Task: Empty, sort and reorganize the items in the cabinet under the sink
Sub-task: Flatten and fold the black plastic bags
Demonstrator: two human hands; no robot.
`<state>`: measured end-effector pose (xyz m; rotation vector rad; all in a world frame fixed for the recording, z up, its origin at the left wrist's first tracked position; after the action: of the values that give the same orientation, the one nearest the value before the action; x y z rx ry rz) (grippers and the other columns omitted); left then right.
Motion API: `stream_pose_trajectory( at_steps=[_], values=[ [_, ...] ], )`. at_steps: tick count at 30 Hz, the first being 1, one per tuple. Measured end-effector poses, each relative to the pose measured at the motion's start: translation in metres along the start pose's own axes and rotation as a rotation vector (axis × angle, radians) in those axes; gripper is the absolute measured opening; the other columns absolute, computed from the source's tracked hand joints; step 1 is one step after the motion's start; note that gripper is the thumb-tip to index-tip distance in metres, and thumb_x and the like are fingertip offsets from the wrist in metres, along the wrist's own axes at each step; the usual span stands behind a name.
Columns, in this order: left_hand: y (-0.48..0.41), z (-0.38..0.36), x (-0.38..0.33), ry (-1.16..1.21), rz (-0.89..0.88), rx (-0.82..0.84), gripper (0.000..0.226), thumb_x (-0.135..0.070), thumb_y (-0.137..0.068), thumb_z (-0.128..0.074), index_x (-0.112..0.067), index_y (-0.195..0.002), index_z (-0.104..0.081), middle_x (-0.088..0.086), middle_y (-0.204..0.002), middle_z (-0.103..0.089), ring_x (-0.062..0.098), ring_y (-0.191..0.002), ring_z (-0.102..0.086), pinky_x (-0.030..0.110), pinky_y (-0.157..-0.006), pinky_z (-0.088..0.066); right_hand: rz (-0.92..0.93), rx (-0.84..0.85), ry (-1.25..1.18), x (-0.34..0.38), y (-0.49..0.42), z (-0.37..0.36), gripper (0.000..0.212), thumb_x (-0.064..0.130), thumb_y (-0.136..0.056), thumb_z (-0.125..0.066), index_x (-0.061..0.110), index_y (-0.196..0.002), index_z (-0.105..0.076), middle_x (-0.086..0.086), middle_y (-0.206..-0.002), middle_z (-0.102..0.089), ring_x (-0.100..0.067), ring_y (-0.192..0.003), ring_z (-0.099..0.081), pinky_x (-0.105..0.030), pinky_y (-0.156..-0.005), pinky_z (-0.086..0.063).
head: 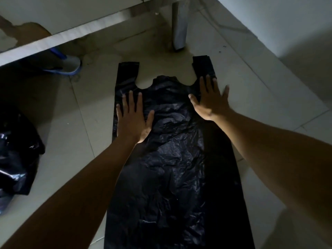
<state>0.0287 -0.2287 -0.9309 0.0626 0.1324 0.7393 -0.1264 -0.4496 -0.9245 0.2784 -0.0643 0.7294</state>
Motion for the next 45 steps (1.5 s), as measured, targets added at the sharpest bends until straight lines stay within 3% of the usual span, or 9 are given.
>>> stream_pose_trajectory(
  at_steps=[5, 11, 16, 23, 28, 32, 36, 39, 45],
  values=[
    [0.0, 0.001, 0.001, -0.01, 0.014, -0.004, 0.076, -0.064, -0.097, -0.009, -0.019, -0.156, 0.011, 0.012, -0.163, 0.014, 0.031, -0.15, 0.014, 0.052, -0.121, 0.003, 0.131, -0.313, -0.045, 0.024, 0.042, 0.015, 0.073, 0.057, -0.1, -0.023, 0.016, -0.16, -0.009, -0.008, -0.167, -0.006, -0.027, -0.154, -0.007, -0.055, -0.121, -0.004],
    [-0.001, 0.003, 0.001, 0.029, 0.007, 0.018, 0.076, -0.062, -0.098, -0.01, -0.017, -0.156, 0.011, 0.014, -0.163, 0.016, 0.031, -0.15, 0.015, 0.054, -0.121, 0.002, 0.173, -0.123, 0.025, 0.025, 0.061, -0.022, 0.078, 0.064, -0.097, -0.012, 0.018, -0.16, -0.002, -0.005, -0.168, 0.001, -0.023, -0.154, 0.001, -0.054, -0.123, 0.0],
    [0.047, 0.011, -0.017, 0.031, -0.132, -0.062, 0.071, -0.052, -0.101, -0.017, -0.012, -0.157, 0.002, 0.012, -0.164, 0.01, 0.031, -0.151, 0.009, 0.052, -0.122, -0.003, 0.294, -0.248, -0.075, 0.057, 0.101, 0.004, 0.073, 0.057, -0.101, -0.023, 0.018, -0.16, -0.006, -0.005, -0.167, -0.003, -0.023, -0.154, -0.002, -0.053, -0.123, -0.005],
    [0.073, 0.006, 0.002, 0.046, -0.08, 0.009, 0.067, -0.052, -0.099, -0.028, -0.02, -0.157, -0.018, 0.011, -0.164, -0.013, 0.032, -0.15, -0.012, 0.05, -0.12, -0.016, 0.379, 0.158, 0.052, 0.072, 0.118, -0.039, 0.071, 0.064, -0.097, -0.026, 0.038, -0.157, 0.0, 0.003, -0.167, 0.008, -0.02, -0.153, 0.01, -0.055, -0.122, -0.004],
    [0.068, 0.057, 0.02, 0.148, -0.036, 0.185, 0.071, -0.045, -0.094, -0.052, -0.022, -0.155, -0.023, 0.009, -0.162, -0.016, 0.027, -0.149, -0.017, 0.048, -0.118, -0.018, 0.396, 0.34, 0.28, 0.106, 0.107, 0.008, 0.076, 0.053, -0.094, -0.049, 0.031, -0.156, -0.012, -0.002, -0.163, -0.019, -0.027, -0.146, -0.03, -0.052, -0.117, -0.025],
    [0.073, 0.184, 0.095, 0.345, -0.051, -0.104, 0.038, -0.04, -0.081, -0.054, -0.022, -0.113, -0.065, 0.003, -0.108, -0.068, 0.026, -0.099, -0.065, 0.037, -0.084, -0.053, 0.523, 0.352, 0.156, 0.181, 0.108, 0.065, 0.059, 0.046, -0.098, -0.049, 0.033, -0.152, -0.03, 0.0, -0.145, -0.052, -0.024, -0.12, -0.058, -0.037, -0.091, -0.052],
    [0.099, 0.256, 0.172, 0.268, 0.078, -0.171, 0.022, -0.045, -0.072, -0.054, -0.023, -0.074, -0.059, -0.006, -0.073, -0.068, 0.02, -0.075, -0.068, 0.034, -0.068, -0.057, 0.604, 0.432, 0.085, 0.254, 0.121, 0.081, 0.045, 0.041, -0.1, -0.047, 0.031, -0.144, -0.047, 0.004, -0.136, -0.06, -0.02, -0.117, -0.059, -0.031, -0.086, -0.048],
    [0.123, 0.264, 0.245, 0.184, 0.301, -0.127, 0.024, -0.041, -0.074, -0.063, -0.023, -0.088, -0.058, -0.001, -0.089, -0.069, 0.025, -0.089, -0.066, 0.034, -0.073, -0.053, 0.657, 0.399, -0.088, 0.323, 0.136, 0.089, 0.041, 0.039, -0.097, -0.053, 0.03, -0.137, -0.054, 0.005, -0.135, -0.061, -0.015, -0.115, -0.061, -0.03, -0.093, -0.05],
    [0.154, 0.214, 0.31, 0.295, 0.567, 0.131, 0.081, -0.066, -0.068, -0.074, -0.017, -0.128, -0.053, 0.004, -0.121, -0.064, 0.025, -0.108, -0.062, 0.039, -0.092, -0.051, 0.613, 0.448, -0.399, 0.413, 0.166, 0.063, 0.049, 0.041, -0.094, -0.06, 0.031, -0.141, -0.049, 0.001, -0.131, -0.062, -0.018, -0.11, -0.063, -0.035, -0.095, -0.053]
  ],
)
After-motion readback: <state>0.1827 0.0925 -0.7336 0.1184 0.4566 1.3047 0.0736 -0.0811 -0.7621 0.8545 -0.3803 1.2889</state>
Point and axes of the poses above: each hand's wrist, its own y-axis away from the middle knuckle, its own z-axis out of the back of the hand, x = y × z, the point moved 9 cm from there along -y, towards the middle knuckle
